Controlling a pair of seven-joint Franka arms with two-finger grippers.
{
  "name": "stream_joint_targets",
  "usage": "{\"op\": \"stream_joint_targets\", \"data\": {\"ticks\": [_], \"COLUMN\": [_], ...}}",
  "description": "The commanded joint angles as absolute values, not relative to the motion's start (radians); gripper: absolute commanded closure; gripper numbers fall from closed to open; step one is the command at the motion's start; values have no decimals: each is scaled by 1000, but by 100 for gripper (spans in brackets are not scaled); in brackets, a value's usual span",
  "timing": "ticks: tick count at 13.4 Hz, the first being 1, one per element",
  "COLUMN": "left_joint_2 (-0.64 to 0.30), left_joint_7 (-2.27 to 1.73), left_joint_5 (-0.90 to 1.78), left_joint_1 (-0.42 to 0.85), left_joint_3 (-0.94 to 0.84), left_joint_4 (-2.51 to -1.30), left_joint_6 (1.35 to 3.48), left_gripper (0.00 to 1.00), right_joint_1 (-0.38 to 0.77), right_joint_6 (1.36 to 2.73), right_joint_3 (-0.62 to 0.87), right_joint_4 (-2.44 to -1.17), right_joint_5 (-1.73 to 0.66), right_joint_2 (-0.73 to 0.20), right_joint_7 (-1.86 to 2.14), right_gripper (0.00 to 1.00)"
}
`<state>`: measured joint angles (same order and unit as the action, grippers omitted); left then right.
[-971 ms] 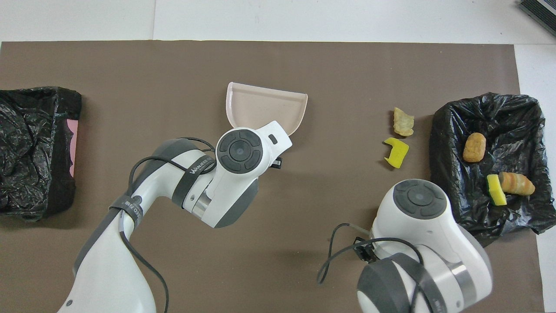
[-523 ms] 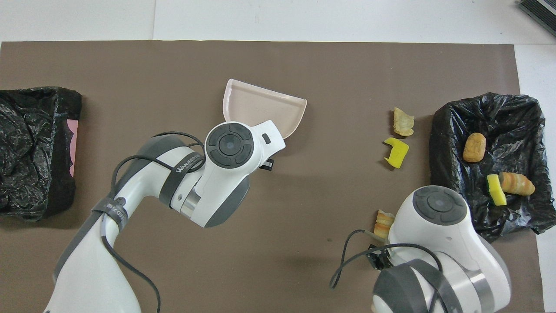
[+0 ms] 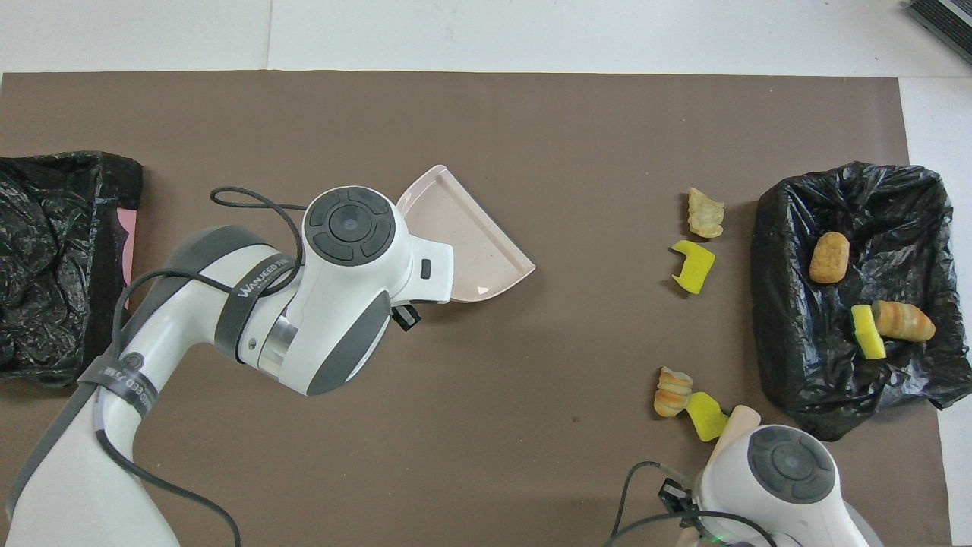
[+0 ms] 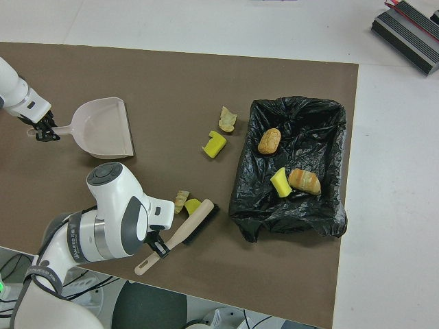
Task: Sweep and dump trash in bin
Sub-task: 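Sweep the chunks toward the dustpan with the right gripper's brush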
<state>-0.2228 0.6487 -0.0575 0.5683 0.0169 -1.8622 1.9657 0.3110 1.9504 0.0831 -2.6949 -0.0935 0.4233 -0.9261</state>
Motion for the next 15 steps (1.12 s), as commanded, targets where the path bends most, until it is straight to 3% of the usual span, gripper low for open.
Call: {"op": "stream_joint_targets", "data": {"ticks": [1, 5, 10, 15], "left_joint_2": [-155, -137, -75, -72], "left_joint_7": [767, 767, 767, 764], "left_joint_5": [-97, -100, -100, -100], "left_joint_1": [586, 621, 646, 649], "left_joint_3": [15, 14, 12, 12], "left_joint_4": [-1948, -2023, -2138, -2146], "left_joint_6": [1991, 2097, 2149, 2174], "left_gripper": [100, 100, 100, 100], "right_joint_1": [320, 356, 357, 298], "right_joint_6": [1963, 1964, 1890, 1849], "right_joint_3": [91, 91, 107, 100], "right_joint_4": [-2516, -2213, -1973, -1896], "right_joint_5": [-103, -109, -88, 87], "right_joint_2": [257, -35, -150, -176], "right_joint_7": [-897, -907, -858, -781], "right_gripper": [100, 100, 100, 100]}}
